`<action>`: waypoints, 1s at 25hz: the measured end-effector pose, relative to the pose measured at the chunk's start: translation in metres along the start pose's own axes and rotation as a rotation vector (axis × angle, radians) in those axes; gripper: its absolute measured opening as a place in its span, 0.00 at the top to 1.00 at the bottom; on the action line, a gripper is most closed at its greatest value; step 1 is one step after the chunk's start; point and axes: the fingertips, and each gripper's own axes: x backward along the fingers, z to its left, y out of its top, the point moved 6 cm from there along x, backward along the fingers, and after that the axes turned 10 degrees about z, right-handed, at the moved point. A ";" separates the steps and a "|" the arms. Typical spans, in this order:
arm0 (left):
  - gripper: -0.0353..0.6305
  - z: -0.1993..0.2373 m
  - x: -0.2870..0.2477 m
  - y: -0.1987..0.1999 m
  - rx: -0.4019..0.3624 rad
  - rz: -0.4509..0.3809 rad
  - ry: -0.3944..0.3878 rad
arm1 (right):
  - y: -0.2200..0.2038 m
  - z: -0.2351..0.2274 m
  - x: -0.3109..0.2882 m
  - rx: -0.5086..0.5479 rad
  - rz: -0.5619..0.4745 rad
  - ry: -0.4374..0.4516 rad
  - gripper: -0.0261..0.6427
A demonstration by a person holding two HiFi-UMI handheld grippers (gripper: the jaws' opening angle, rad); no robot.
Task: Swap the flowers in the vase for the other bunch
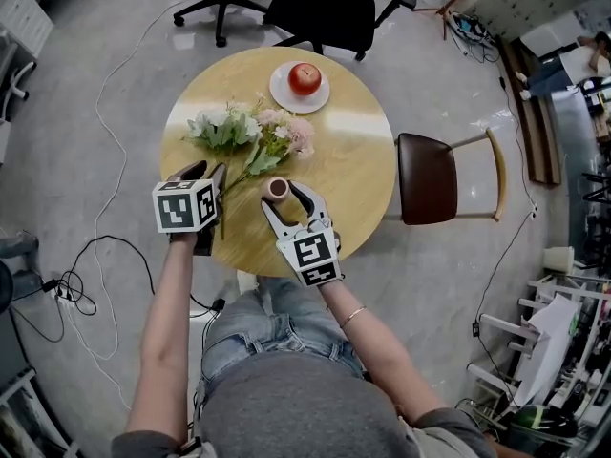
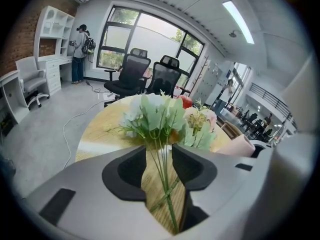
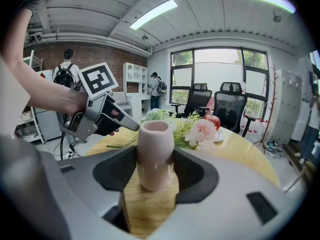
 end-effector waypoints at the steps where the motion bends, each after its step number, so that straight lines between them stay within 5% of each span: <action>1: 0.69 0.001 -0.003 0.000 0.001 0.006 -0.002 | 0.000 0.000 -0.001 0.000 0.000 -0.001 0.60; 12: 0.66 0.005 -0.036 0.008 0.001 0.133 -0.045 | 0.000 0.003 -0.001 0.001 -0.002 0.002 0.60; 25: 0.76 0.001 -0.055 0.012 -0.052 0.187 0.031 | 0.000 0.002 -0.002 0.000 -0.004 0.004 0.60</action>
